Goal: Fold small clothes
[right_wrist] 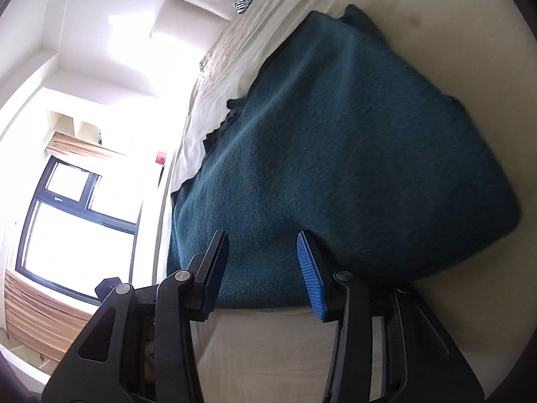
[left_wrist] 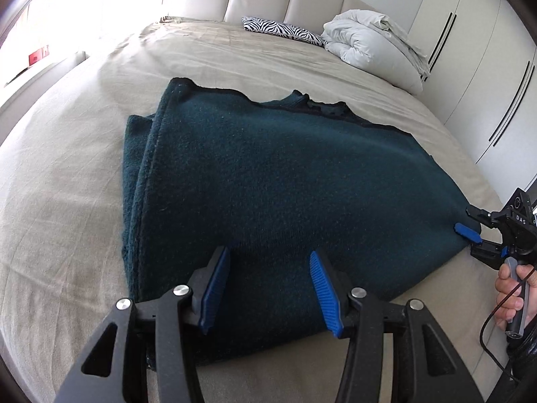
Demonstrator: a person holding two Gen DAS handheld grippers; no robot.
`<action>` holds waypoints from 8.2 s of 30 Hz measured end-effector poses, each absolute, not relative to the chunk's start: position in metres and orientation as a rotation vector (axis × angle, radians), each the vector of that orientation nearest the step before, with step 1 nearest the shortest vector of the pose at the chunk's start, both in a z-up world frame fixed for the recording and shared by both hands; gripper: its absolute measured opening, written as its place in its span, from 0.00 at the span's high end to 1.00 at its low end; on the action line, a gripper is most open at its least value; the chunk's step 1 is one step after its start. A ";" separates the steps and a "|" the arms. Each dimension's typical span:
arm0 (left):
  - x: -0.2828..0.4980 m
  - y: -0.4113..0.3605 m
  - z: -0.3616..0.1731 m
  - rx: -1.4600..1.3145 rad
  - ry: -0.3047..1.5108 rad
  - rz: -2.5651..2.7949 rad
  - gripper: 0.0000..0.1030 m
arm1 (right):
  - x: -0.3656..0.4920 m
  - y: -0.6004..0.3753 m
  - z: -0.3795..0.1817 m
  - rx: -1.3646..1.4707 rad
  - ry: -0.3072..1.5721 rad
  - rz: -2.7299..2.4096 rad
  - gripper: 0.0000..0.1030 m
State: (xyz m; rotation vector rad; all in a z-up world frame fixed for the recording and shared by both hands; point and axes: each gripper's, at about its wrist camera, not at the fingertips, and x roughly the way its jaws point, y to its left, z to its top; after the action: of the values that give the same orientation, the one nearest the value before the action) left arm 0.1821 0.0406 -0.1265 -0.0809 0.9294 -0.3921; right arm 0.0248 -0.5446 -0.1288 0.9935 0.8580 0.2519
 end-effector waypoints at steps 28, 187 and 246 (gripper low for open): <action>0.159 0.104 -0.115 -0.437 0.878 -0.315 0.46 | 0.024 -0.503 -0.123 1.004 0.914 0.289 0.60; 0.194 -0.160 -0.086 -0.044 0.768 -0.509 0.36 | 0.160 -0.641 -0.096 0.859 1.233 0.371 0.90; 0.181 -0.158 -0.110 0.004 0.873 -0.585 0.31 | 0.059 -0.581 -0.131 1.094 1.110 0.335 0.95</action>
State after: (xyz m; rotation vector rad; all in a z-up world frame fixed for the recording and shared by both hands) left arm 0.1809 -0.1575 -0.1100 0.0045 0.8727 -0.5846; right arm 0.0592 -0.5810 -0.1311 1.0943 1.1105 0.3348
